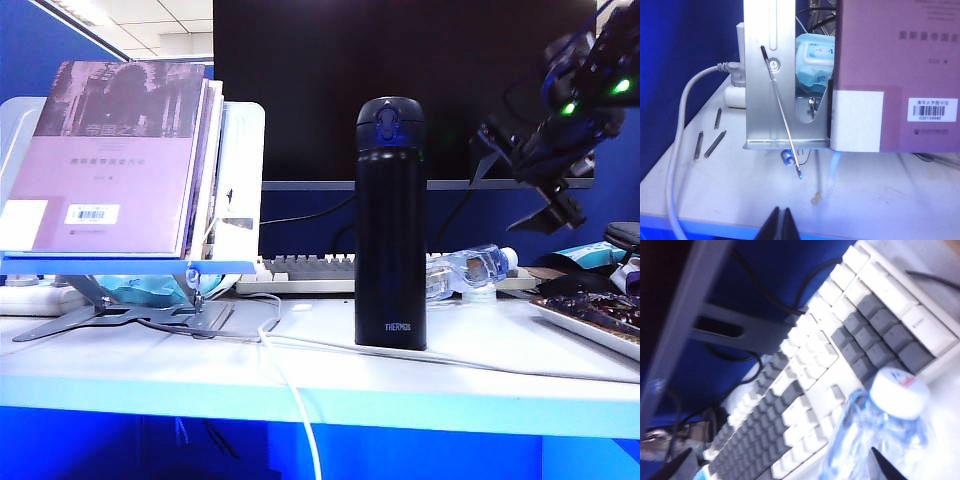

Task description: Pick up the mineral water bottle and place it vertically to the right of the black thermos cup.

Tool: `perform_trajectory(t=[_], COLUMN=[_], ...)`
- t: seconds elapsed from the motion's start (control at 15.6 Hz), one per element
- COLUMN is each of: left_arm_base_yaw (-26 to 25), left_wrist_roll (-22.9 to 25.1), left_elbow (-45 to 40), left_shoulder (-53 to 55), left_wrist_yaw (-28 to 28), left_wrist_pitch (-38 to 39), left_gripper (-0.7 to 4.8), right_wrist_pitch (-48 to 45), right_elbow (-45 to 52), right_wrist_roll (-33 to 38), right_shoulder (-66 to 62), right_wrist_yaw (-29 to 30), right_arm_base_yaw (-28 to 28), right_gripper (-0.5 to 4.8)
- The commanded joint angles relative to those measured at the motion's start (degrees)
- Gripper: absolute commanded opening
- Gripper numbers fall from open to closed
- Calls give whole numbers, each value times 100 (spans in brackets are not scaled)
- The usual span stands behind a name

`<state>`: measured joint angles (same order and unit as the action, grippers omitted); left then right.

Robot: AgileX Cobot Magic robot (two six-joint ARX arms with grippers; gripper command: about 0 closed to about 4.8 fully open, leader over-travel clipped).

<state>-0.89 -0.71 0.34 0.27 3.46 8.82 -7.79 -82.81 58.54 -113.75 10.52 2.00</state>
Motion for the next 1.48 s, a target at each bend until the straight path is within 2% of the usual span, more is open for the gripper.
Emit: perform_trajectory(t=[0.06,0.39,0.9,1.22,1.35,1.41,1.48], left_arm_base_yaw=[-2,-2,-2,-2,-2,-2,-2], left_wrist_roll=[24,24,24,24,24,24,24], left_elbow=[-2,-2,-2,-2,-2,-2,-2], left_shoulder=[-17,-17,-17,-17,-17,-17,-17], left_wrist_yaw=[33,33,28,31,33,35,35], left_wrist_pitch=[55,55,55,55,52,55,55], left_gripper=[-4,-4,-4,-4,-4,-4,-4], right_wrist_pitch=[240,601,586,511,723,577,581], right_elbow=[-391,-957,-986,-1436,-1685,-1810,-1851], right_wrist_roll=[7,17,181,195,120,120,120], right_shoulder=[-299,-994,-1414,-1930,-1971,-1969,-1969], right_wrist_yaw=[4,-37,46,914,946,1054,1106], right_arm_base_yaw=[0,0,2,2,2,-13,-13], right_gripper=[479,479,479,478,423,286,282])
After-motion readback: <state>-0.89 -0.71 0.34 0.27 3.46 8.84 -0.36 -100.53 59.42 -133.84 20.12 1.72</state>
